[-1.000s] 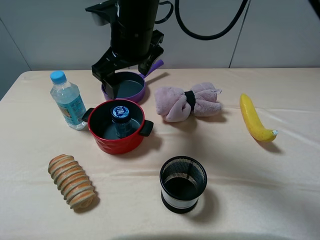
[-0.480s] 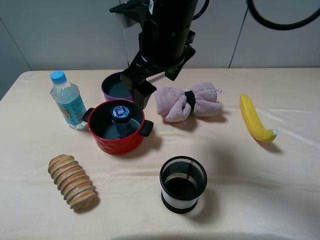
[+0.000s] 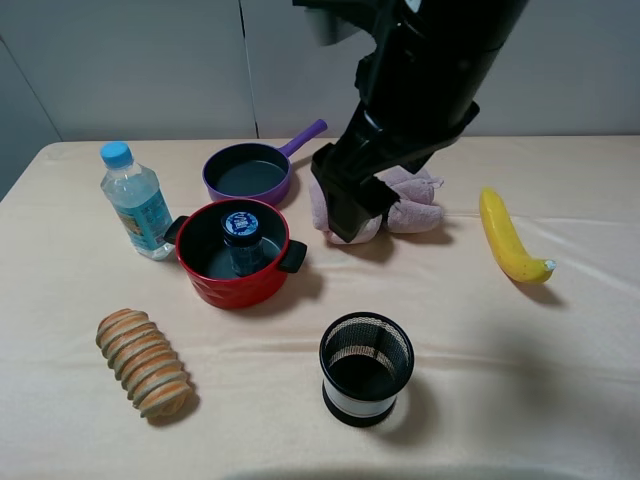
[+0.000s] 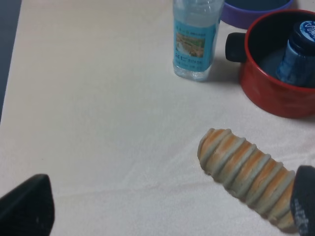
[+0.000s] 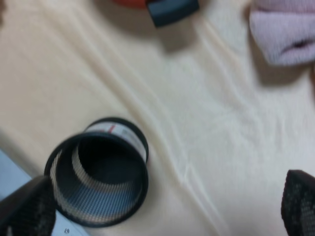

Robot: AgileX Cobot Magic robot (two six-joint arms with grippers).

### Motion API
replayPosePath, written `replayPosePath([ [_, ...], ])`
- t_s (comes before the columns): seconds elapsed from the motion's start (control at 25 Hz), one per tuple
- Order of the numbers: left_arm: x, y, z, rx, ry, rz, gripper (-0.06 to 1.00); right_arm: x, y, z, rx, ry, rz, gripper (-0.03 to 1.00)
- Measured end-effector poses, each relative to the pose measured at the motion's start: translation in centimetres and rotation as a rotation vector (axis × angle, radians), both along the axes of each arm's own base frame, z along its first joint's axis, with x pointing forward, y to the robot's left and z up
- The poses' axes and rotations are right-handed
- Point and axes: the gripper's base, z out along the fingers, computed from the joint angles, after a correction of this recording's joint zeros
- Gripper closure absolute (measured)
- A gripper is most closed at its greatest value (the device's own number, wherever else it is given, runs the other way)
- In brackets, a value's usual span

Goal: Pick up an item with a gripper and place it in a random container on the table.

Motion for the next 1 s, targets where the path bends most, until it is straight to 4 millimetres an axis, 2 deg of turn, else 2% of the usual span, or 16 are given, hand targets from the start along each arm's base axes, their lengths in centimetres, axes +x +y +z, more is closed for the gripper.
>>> replayPosePath([
  [0.8, 0.0, 0.0, 0.0, 0.000, 0.000, 0.000, -0.03, -7.6, -9.1, 0.9, 0.063, -0.024, -0.106, 0.27],
  [1.0, 0.0, 0.0, 0.0, 0.000, 0.000, 0.000, -0.03, -8.3, -12.8, 1.1, 0.110, -0.058, -0.245, 0.27],
])
